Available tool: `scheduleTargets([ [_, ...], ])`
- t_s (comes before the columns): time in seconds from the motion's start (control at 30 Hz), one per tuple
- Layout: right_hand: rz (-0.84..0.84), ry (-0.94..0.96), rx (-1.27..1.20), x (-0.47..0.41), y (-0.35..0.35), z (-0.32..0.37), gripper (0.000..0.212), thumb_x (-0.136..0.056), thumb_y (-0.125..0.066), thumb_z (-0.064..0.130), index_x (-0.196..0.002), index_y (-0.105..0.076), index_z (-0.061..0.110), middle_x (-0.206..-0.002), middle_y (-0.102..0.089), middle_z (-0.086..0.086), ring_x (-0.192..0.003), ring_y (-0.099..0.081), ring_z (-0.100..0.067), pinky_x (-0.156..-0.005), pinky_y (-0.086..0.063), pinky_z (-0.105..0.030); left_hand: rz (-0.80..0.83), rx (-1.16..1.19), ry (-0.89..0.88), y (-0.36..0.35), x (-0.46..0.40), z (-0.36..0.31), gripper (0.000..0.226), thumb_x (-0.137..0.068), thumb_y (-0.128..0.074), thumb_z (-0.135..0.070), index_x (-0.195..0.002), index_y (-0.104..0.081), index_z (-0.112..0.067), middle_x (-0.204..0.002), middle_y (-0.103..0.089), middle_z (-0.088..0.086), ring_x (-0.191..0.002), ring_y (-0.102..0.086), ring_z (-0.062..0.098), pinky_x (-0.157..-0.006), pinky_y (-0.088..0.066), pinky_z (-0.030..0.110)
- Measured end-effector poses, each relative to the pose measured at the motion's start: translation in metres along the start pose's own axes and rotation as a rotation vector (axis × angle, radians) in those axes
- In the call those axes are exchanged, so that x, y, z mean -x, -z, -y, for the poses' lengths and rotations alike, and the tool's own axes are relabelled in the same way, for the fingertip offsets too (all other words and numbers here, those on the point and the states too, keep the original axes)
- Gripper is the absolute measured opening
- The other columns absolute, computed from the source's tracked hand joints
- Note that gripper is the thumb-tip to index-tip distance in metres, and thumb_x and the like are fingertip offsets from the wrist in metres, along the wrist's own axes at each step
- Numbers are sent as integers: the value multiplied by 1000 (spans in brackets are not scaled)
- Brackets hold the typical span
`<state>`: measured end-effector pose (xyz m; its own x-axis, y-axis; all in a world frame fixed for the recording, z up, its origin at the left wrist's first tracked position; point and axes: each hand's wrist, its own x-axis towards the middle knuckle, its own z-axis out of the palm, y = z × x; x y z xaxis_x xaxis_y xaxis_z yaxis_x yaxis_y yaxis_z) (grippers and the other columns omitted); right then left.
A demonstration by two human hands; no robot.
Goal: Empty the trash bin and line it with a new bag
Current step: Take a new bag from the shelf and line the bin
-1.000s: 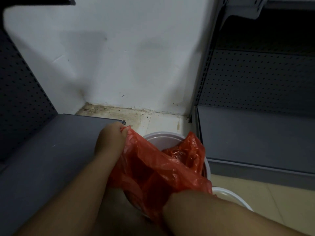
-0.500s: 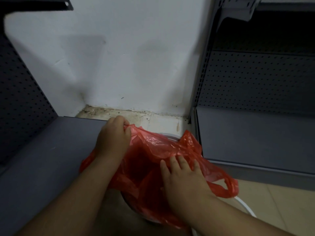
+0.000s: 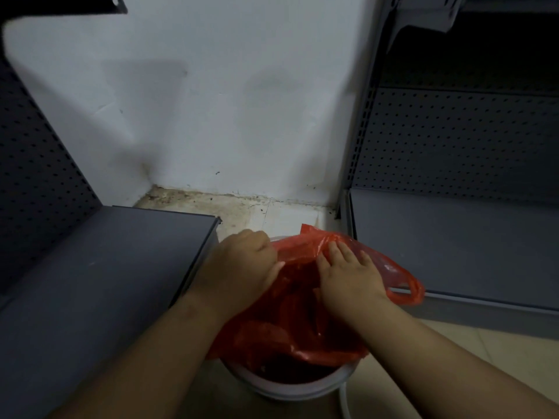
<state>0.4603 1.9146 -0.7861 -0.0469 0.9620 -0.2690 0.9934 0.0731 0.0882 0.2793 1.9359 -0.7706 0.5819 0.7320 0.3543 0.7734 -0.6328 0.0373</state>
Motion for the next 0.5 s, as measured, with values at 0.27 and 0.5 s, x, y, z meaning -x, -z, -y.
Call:
scheduleTargets([
  [0.27,31,55,16,-25,3,-1,61,-99,-31,29,-151,-3,15,-161,3,-10,-149,2,-26,-119,-9,-49,397,-7,-92,-16,-9,-20,37,-95,-39,-38,-107,-66,-16,-109,-64,2,-101,-59,18,-92,-47,31],
  [0.5,160,149,61,-23,-21,6,66,-99,-32,31,-151,7,22,-160,-2,-16,-148,-7,-30,-119,-6,-42,729,-129,139,-35,0,-11,65,-89,-53,-42,-143,-33,-13,-155,-26,11,-142,-26,25,-118,-23,38],
])
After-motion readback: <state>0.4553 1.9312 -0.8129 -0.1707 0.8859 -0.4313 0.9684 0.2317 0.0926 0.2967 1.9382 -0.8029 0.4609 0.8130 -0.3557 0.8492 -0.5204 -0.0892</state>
